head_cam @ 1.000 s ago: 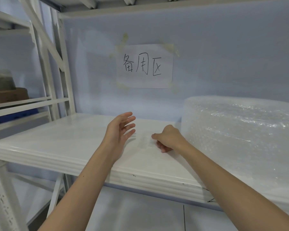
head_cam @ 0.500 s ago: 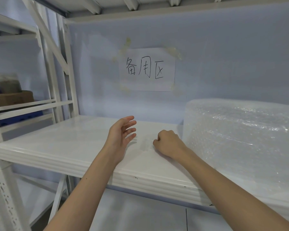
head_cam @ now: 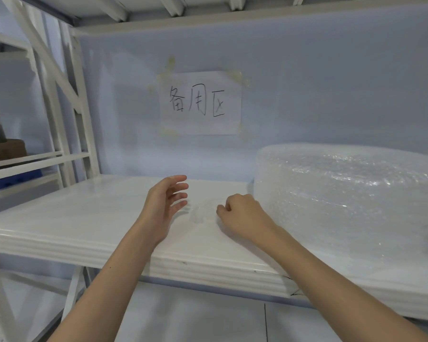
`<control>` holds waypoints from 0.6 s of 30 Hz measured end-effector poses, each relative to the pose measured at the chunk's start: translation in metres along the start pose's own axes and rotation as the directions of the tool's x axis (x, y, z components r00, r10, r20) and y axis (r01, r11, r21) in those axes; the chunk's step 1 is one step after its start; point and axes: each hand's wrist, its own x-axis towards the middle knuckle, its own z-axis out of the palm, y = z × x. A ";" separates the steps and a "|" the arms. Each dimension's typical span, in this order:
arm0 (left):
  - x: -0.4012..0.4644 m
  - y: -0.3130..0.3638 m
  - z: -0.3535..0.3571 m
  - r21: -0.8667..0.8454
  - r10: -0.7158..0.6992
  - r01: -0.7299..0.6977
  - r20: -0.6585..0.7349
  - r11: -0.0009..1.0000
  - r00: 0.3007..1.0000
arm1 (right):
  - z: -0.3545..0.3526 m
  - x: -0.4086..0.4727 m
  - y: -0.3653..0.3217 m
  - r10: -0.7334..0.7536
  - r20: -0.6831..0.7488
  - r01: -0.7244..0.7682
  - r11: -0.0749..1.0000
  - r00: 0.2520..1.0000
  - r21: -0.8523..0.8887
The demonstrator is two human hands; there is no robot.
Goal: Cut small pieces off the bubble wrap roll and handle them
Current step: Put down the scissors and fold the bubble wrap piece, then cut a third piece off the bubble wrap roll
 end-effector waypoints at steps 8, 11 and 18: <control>-0.032 0.000 0.035 0.143 0.059 -0.070 0.083 0.987 0.995 | -0.097 -0.163 0.034 0.099 -0.108 -0.082 0.985 0.989 0.155; -0.062 -0.011 0.071 0.230 0.068 -0.126 0.241 0.965 0.968 | -0.138 -0.191 0.077 0.236 -0.339 -0.197 0.970 0.911 0.145; -0.130 -0.051 0.158 0.532 -0.029 -0.310 0.535 0.788 0.844 | -0.190 -0.183 0.197 0.400 -0.511 -0.555 0.809 0.761 -0.193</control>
